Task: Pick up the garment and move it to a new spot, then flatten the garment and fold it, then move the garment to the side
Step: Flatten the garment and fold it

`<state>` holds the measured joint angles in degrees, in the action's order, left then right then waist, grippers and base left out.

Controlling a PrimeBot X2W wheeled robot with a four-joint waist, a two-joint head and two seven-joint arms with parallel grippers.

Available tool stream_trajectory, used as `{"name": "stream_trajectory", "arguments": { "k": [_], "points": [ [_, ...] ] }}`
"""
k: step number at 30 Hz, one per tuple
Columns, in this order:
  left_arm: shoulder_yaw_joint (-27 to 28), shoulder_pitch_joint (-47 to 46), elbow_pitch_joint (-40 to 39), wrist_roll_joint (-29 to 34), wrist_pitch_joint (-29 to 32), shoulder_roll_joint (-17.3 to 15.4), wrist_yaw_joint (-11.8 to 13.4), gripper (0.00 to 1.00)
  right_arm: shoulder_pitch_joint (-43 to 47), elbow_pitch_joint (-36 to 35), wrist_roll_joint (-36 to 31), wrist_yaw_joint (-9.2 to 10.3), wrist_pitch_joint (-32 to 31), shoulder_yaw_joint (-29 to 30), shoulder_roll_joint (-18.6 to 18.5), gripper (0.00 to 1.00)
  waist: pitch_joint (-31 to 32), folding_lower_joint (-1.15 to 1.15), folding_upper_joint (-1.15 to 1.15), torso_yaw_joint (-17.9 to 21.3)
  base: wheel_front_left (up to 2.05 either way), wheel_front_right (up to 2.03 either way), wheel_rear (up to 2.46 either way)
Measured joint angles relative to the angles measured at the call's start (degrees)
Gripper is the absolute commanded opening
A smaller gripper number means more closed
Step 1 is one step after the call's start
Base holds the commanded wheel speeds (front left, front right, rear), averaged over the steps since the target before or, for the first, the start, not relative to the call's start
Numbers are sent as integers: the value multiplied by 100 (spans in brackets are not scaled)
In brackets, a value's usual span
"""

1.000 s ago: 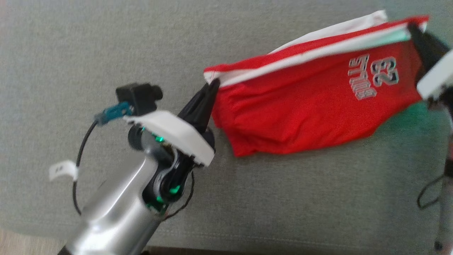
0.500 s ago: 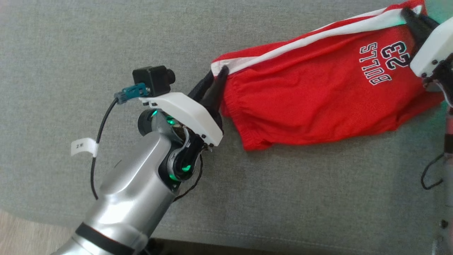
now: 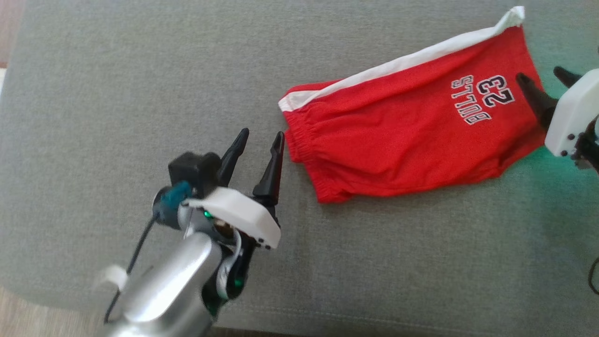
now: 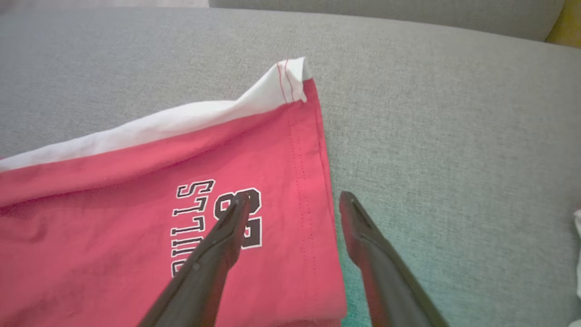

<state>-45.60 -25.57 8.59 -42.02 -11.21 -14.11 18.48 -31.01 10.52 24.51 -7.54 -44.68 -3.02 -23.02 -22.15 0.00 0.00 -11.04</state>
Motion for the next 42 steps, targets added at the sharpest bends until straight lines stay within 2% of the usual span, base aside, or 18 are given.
{"name": "stream_trajectory", "arguments": {
  "k": [4,8,15,16,17,22,26,29,32,38,42],
  "points": [
    [-10,138,-232,481,-259,7,232,100,-8,222,-268,1,-74,9,5,100,-72,0,0,-108,0,0,0],
    [40,215,-353,872,-308,142,250,100,-58,557,-664,0,-123,79,9,100,-156,0,0,-217,0,0,0],
    [463,597,-407,1307,-310,475,-20,100,-396,916,-631,1,-501,133,132,100,-151,0,0,-307,0,0,0],
    [537,670,-374,1340,-310,511,-64,100,-394,912,-572,1,-543,124,140,43,-141,0,0,-306,0,0,0],
    [592,726,-331,1384,-310,541,-98,100,-391,918,-499,1,-568,155,174,0,-131,0,0,-303,0,0,0],
    [872,842,-255,1645,-310,657,-345,100,-317,906,37,1,-680,208,449,0,-33,0,0,-261,0,0,0],
    [1144,1088,-226,1852,-310,739,-452,100,-82,939,259,1,-419,424,711,0,133,0,0,-195,0,0,0],
    [1270,1278,-174,1911,-310,753,-538,100,54,1004,259,1,-282,600,748,0,249,0,0,-160,0,0,0],
    [1397,1556,-116,2024,-309,778,-617,100,274,1096,209,1,-136,996,657,0,442,0,0,-112,0,0,0],
    [1544,1945,-112,2140,-309,923,-804,100,500,1220,-3,1,90,1909,226,0,691,0,0,-102,0,0,0],
    [1628,2017,-98,2179,-310,1002,-949,100,489,1132,-57,1,145,2080,52,0,671,0,0,-175,0,0,0]
  ]
}}
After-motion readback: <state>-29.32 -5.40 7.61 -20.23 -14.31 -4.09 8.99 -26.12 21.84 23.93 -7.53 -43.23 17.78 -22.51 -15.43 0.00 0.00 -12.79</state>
